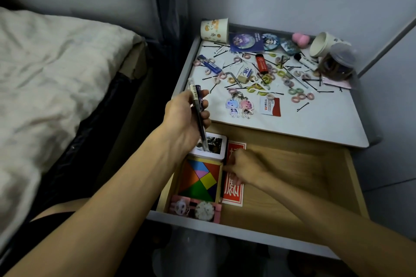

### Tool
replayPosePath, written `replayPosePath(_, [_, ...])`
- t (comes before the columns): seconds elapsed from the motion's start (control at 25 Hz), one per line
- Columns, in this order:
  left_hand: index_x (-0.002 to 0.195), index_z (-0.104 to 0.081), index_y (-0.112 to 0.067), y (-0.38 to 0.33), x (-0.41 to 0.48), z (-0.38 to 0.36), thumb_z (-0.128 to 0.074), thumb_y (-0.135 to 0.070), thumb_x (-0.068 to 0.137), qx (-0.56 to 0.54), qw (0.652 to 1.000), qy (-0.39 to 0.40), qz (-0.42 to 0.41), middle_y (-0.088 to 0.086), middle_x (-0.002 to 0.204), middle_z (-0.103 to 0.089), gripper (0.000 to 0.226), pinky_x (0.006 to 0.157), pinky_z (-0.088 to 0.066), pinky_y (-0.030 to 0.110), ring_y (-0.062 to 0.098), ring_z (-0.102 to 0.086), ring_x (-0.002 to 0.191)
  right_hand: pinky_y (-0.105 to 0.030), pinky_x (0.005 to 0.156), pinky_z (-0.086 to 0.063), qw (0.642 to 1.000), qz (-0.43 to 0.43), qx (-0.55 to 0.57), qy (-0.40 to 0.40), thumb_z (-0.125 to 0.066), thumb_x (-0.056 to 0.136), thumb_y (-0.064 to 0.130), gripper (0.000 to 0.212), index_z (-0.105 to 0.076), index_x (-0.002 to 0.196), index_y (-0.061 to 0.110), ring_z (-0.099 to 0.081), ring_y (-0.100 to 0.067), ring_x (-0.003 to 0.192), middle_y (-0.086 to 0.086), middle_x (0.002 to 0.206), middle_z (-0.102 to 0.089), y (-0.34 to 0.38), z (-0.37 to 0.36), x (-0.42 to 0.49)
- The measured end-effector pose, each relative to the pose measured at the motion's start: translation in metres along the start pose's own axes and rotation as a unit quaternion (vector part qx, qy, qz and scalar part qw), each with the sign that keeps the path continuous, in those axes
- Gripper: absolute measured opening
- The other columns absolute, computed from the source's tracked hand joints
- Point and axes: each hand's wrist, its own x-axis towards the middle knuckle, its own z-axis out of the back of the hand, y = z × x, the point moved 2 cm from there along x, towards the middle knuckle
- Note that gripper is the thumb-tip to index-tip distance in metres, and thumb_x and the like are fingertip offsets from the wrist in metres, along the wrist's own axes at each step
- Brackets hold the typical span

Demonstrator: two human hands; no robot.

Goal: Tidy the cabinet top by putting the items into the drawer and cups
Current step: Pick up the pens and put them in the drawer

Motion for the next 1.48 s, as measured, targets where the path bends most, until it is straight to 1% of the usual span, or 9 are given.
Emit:
replayPosePath(0.2, [0.091,-0.053,-0.008,0.015,-0.004,-0.012,-0.041,-0.033,0.104,0.006,1.000,-0.003,0.001,0.004,0.069,-0.047,0.031,0.055,-0.036,0.025,0.013,-0.042,0.054,-0.020,0.050,-0.049,0.994,0.090,0.062,-0.014,-0.057,0.096,0.024,0.018,-0.067,0.090,0.011,-0.062,-0.009,0.054,-0.003,0.070,-0.069,0.001,0.044,-0.053])
replayPosePath(0.44, [0.107,-0.056,-0.004,0.051,-0.009,-0.026,-0.047,-0.022,0.102,0.032,0.998,0.055,-0.006,0.004,0.071,-0.054,0.021,0.063,-0.044,0.029,0.014,-0.048,0.058,-0.024,0.056,-0.050,0.953,0.216,0.199,-0.073,-0.060,0.093,0.032,0.016,-0.067,0.095,0.017,-0.067,-0.017,0.067,0.005,0.080,-0.070,0.022,0.065,-0.078])
replayPosePath(0.56, [0.108,-0.061,-0.001,0.058,-0.012,-0.035,-0.051,-0.013,0.099,0.013,0.998,0.059,-0.009,0.007,0.077,-0.060,0.018,0.071,-0.054,0.032,0.017,-0.059,0.068,-0.023,0.054,-0.046,0.950,0.201,0.219,-0.094,-0.066,0.089,0.028,0.017,-0.066,0.088,0.011,-0.067,-0.016,0.062,-0.002,0.074,-0.071,0.023,0.063,-0.075])
replayPosePath(0.72, [0.108,-0.062,-0.001,0.061,-0.017,-0.042,-0.056,-0.007,0.095,0.026,0.996,0.083,0.007,0.012,0.085,-0.067,0.016,0.059,-0.057,0.026,0.017,-0.068,0.071,-0.025,0.051,-0.045,0.947,0.175,0.243,-0.119,-0.070,0.086,0.024,0.018,-0.064,0.083,0.007,-0.065,-0.015,0.057,0.000,0.065,-0.068,0.014,0.067,-0.072])
replayPosePath(0.88, [0.102,-0.067,-0.002,0.058,-0.022,-0.039,-0.059,-0.013,0.095,0.175,0.981,0.052,-0.061,0.009,0.088,-0.072,0.015,0.053,-0.050,0.019,0.014,-0.069,0.068,-0.022,0.052,-0.049,0.958,0.178,0.178,-0.140,-0.070,0.087,0.019,0.011,-0.062,0.089,0.012,-0.065,-0.009,0.056,0.000,0.068,-0.068,0.012,0.068,-0.073])
replayPosePath(1.04, [0.096,-0.063,-0.014,0.030,-0.018,-0.026,-0.050,-0.024,0.101,0.250,0.942,-0.077,-0.211,-0.003,0.078,-0.063,0.017,0.060,-0.045,0.025,0.016,-0.061,0.066,-0.010,0.048,-0.044,0.996,0.094,0.007,0.009,-0.066,0.089,0.021,0.009,-0.058,0.093,0.020,-0.061,0.008,0.053,0.007,0.074,-0.066,-0.009,0.045,-0.070])
replayPosePath(1.12, [0.095,-0.059,-0.013,0.016,-0.014,-0.021,-0.048,-0.026,0.102,0.200,0.953,-0.095,-0.208,-0.003,0.070,-0.046,0.019,0.052,-0.033,0.025,0.011,-0.040,0.055,-0.012,0.050,-0.048,0.996,0.043,0.022,0.076,-0.062,0.092,0.016,0.007,-0.057,0.096,0.017,-0.062,0.003,0.054,0.005,0.078,-0.066,-0.017,0.027,-0.059])
replayPosePath(1.24, [0.102,-0.054,-0.013,0.014,-0.011,-0.021,-0.045,-0.030,0.102,0.163,0.970,-0.106,-0.147,-0.003,0.071,-0.038,0.020,0.045,-0.026,0.021,0.007,-0.029,0.051,-0.016,0.052,-0.052,0.996,0.013,0.031,0.085,-0.057,0.096,0.009,0.012,-0.055,0.107,0.011,-0.062,-0.006,0.060,0.000,0.083,-0.063,-0.016,0.008,-0.035])
replayPosePath(1.48, [0.105,-0.050,-0.011,0.012,-0.011,-0.024,-0.038,-0.017,0.101,0.114,0.982,-0.088,-0.120,0.001,0.071,-0.043,0.014,0.048,-0.023,0.025,0.011,-0.031,0.052,-0.033,0.060,-0.057,1.000,0.001,0.003,0.008,-0.049,0.099,0.008,0.026,-0.043,0.075,0.018,-0.069,-0.026,0.069,-0.016,0.093,-0.066,-0.002,0.000,0.000])
